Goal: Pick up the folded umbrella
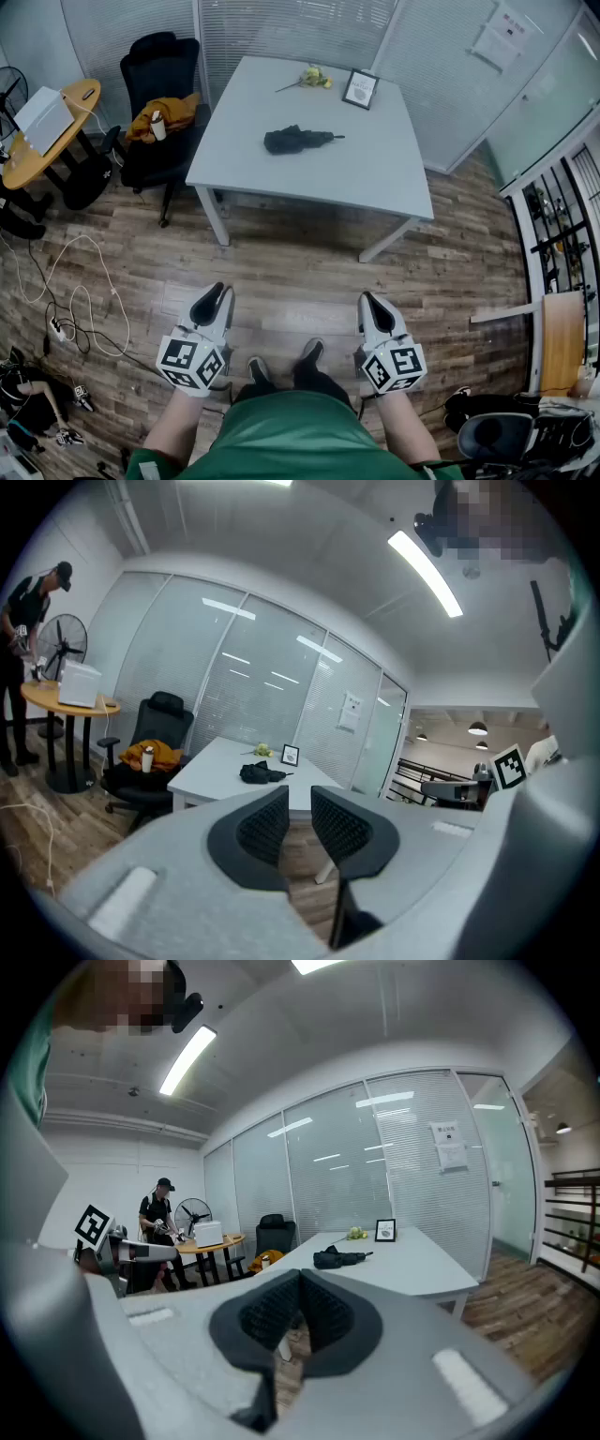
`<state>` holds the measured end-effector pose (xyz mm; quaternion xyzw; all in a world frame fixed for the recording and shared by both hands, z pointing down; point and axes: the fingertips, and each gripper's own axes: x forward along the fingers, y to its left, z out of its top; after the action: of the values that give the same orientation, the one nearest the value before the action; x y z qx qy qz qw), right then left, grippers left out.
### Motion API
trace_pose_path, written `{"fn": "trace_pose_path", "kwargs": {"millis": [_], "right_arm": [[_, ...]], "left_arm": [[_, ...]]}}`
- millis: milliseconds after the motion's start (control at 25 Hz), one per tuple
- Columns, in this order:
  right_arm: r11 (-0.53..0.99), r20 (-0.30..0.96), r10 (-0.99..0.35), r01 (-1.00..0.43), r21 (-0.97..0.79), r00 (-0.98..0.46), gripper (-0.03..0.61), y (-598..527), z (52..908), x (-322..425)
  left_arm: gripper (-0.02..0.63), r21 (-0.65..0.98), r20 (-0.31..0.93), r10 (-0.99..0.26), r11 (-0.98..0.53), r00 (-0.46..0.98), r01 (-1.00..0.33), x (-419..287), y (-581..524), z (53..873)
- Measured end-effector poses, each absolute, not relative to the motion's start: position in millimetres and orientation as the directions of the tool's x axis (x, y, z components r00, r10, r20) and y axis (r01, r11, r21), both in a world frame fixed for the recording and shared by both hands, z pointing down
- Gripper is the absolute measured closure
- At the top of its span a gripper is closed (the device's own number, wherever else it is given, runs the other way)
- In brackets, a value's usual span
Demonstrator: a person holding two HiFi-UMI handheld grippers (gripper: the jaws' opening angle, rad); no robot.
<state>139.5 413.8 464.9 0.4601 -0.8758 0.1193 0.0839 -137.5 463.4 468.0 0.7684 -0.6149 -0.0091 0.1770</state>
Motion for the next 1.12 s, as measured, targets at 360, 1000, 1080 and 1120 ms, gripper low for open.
{"fn": "trace_pose_path", "kwargs": {"millis": [360, 1000, 1080, 1120], "right_arm": [[0.596, 0.176, -0.782, -0.800, -0.068, -0.598, 0.575, 413, 442, 77], [0.616, 0.152, -0.750, -0.763, -0.196, -0.644, 0.575, 337, 449, 33], [0.627, 0.146, -0.740, -0.752, -0.204, -0.657, 0.575, 313, 448, 29], [0.632, 0.144, -0.735, -0.747, -0.206, -0.662, 0.575, 301, 447, 27]], "left_arm": [[0.532, 0.183, 0.073, -0.978, -0.181, 0.197, -0.966, -175, 482, 434], [0.532, 0.173, 0.102, -0.976, -0.174, 0.194, -0.969, -204, 426, 446], [0.532, 0.163, 0.100, -0.980, -0.155, 0.173, -0.974, -209, 408, 439], [0.532, 0.158, 0.098, -0.982, -0.144, 0.161, -0.977, -212, 397, 434]]}}
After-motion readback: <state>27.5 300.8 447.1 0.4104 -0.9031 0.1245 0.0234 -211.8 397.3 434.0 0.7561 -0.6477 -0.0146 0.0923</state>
